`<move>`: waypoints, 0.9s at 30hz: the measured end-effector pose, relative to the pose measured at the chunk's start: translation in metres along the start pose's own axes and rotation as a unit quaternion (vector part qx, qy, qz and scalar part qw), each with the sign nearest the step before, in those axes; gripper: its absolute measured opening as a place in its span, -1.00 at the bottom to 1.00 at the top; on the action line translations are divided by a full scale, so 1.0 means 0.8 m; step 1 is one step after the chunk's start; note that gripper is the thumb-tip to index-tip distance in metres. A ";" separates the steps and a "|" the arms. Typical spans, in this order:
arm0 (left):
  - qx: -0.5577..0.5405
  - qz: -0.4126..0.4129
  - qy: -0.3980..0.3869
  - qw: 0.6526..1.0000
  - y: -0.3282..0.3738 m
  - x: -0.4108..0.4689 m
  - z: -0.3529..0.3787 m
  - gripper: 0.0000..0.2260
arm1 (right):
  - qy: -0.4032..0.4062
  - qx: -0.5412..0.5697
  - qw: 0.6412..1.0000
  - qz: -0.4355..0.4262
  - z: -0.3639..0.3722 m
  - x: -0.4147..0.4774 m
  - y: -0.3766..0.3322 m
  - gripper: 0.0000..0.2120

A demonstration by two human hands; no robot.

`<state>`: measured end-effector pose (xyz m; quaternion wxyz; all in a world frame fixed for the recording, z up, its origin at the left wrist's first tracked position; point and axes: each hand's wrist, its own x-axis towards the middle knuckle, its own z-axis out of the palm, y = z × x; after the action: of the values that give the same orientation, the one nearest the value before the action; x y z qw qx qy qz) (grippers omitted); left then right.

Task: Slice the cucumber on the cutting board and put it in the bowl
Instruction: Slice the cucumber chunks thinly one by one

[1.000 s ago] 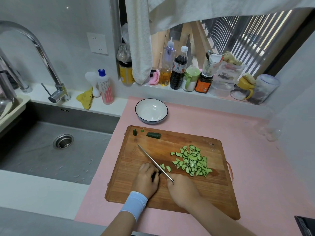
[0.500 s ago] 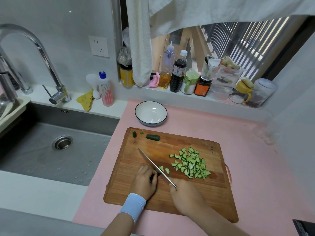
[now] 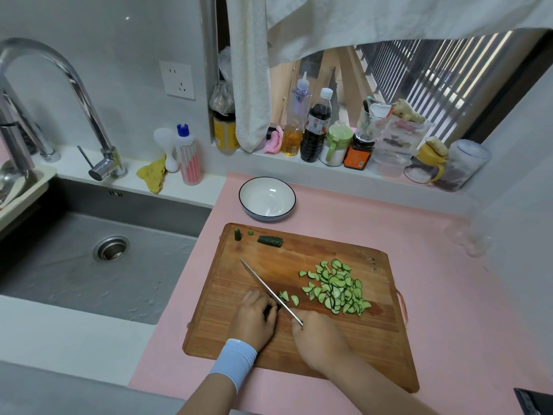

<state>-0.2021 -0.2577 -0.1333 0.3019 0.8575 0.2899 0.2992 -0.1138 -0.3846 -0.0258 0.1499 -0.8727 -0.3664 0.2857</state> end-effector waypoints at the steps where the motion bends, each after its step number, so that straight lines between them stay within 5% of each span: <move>1: 0.001 0.000 -0.001 1.000 -0.001 0.000 0.000 -0.85 | 0.001 0.000 1.000 0.001 0.000 0.000 0.000 -0.71; 6: 0.010 -0.002 0.003 1.000 -0.002 -0.002 0.002 -0.97 | 0.001 -0.001 1.000 0.000 0.003 0.000 0.002 -0.64; 15: 0.008 0.001 -0.003 1.000 -0.002 -0.001 0.001 -0.88 | 0.017 0.002 1.000 -0.004 0.000 -0.017 0.009 -0.77; 19: 0.006 0.007 0.003 1.000 -0.001 0.000 0.000 -0.86 | 0.016 0.007 1.000 -0.006 -0.005 -0.019 0.009 -0.59; 27: 0.000 0.010 0.009 1.000 0.000 0.000 0.000 -0.85 | -0.004 0.018 1.000 0.009 0.000 0.004 0.005 -0.70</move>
<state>-0.2020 -0.2579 -0.1330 0.2965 0.8576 0.2835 0.3102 -0.1096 -0.3848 -0.0288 0.1614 -0.8722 -0.3536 0.2970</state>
